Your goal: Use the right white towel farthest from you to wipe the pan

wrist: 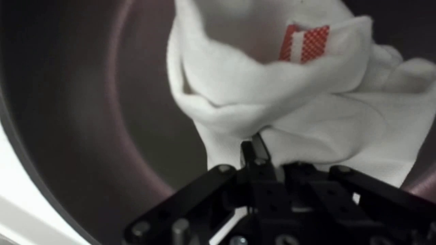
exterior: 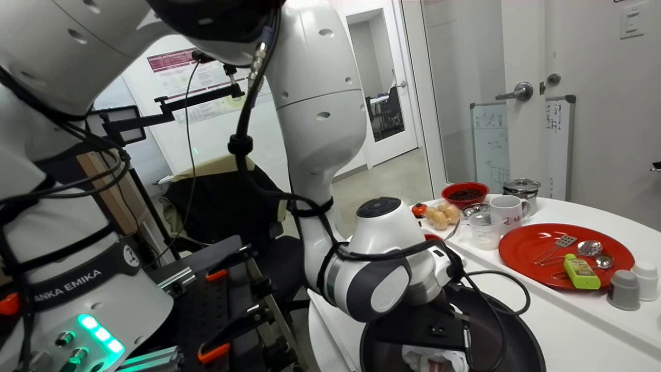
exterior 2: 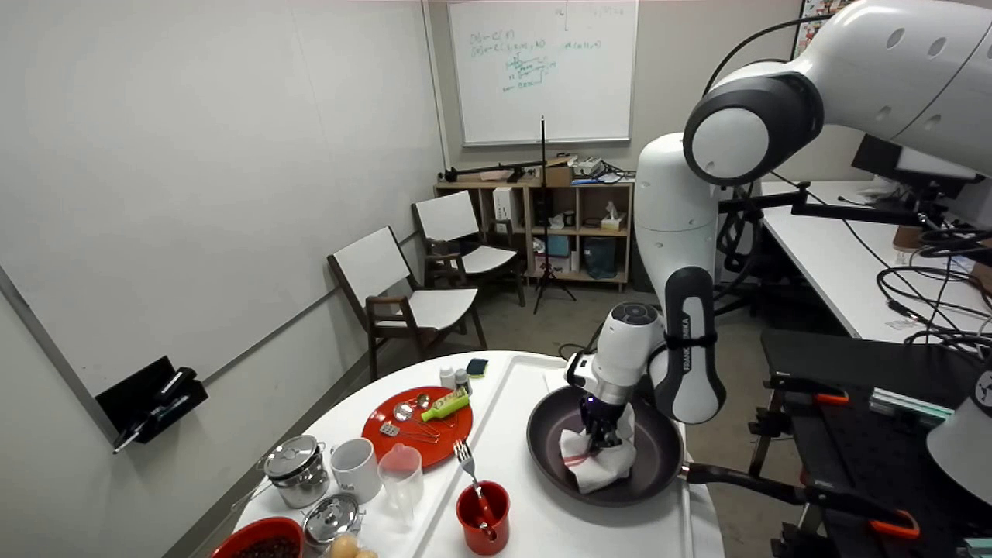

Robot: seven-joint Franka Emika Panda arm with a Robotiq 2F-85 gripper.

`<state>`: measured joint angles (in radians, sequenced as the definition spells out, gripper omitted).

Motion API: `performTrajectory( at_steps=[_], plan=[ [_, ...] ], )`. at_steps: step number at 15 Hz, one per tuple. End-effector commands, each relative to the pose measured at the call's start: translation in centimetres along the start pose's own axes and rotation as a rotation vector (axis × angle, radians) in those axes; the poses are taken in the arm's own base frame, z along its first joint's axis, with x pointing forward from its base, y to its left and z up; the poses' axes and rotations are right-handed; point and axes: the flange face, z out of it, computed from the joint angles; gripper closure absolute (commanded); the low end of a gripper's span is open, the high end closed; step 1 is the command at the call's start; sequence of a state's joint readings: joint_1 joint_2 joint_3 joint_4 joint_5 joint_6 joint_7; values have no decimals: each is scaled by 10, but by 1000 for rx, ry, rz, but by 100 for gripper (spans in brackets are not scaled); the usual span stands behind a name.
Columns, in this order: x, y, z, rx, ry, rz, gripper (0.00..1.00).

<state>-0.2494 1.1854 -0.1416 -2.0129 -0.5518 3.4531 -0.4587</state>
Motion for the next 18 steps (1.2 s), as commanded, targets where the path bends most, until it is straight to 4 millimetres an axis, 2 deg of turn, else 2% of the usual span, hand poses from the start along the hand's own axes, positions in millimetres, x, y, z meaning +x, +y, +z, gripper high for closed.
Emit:
performTrajectory(
  at_steps=[1, 2, 4, 6, 14, 16, 18],
  plan=[
    [30, -17, 6, 8, 19, -67, 98],
    [34, -19, 7, 8, 20, -76, 98],
    [28, -20, 10, 7, 13, -73, 98],
    [16, -9, 14, -3, 2, -47, 98],
    [-74, 49, 10, -49, -30, 166, 98],
    [-84, 53, 12, -52, -32, 184, 98],
    [-79, 50, 11, -47, -27, 174, 98]
  ],
)
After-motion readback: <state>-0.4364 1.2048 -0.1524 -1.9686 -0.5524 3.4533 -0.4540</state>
